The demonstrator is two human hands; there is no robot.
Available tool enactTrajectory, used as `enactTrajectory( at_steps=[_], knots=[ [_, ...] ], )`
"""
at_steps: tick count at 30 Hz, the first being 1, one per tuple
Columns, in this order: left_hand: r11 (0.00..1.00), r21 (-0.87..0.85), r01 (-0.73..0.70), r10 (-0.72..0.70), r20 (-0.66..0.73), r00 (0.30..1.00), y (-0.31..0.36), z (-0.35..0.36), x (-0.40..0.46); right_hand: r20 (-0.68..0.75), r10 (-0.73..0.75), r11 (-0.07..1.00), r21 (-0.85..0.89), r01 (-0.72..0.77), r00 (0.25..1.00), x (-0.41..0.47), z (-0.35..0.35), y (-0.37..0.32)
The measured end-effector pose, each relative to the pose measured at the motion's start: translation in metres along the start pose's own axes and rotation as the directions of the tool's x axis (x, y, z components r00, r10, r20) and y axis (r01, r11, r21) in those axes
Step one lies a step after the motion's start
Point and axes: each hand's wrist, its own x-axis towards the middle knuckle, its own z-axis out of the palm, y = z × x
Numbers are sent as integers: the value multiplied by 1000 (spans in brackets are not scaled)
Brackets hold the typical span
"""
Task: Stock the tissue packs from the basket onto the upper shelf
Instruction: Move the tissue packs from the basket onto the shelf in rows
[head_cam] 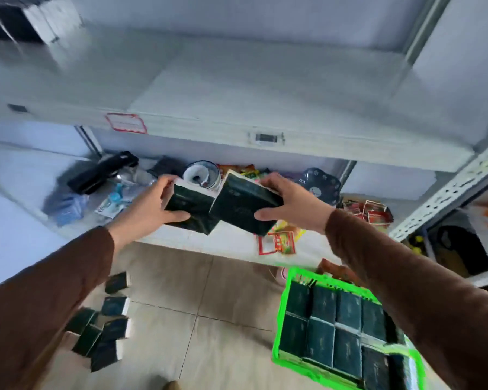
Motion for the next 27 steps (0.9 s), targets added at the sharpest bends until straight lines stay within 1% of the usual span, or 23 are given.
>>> enactTrajectory(
  at_steps=[3,6,9,13,17,20,22,25,27],
  knots=[
    [998,-58,-27,20,-116,993,-6,-88,-24,30,-140,990,-10,140,990,40,5,-89],
    [997,-55,-53,40,-217,975,-26,-167,-41,39,-253,967,-34,254,967,76,25,-170],
    [991,-70,-113,86,-307,948,-42,-237,-52,51,-314,948,-29,316,948,112,50,-242],
    [992,15,-125,122,-354,927,-73,-326,-52,46,-374,925,-59,376,926,163,88,-320],
    [993,55,-105,118,-397,910,-113,-400,-33,19,-412,902,-131,411,911,218,123,-372],
    [994,15,-107,103,-421,901,-142,-442,-6,8,-412,898,-165,407,911,260,135,-401],
    [995,-31,-99,76,-434,898,-160,-468,16,-28,-409,899,-182,398,912,294,141,-416],
    [993,-80,-81,37,-453,891,-184,-505,50,-80,-416,896,-206,393,906,350,149,-430],
    [992,-98,-77,21,-476,879,-200,-527,78,-77,-420,888,-238,392,904,385,152,-436]
  ],
)
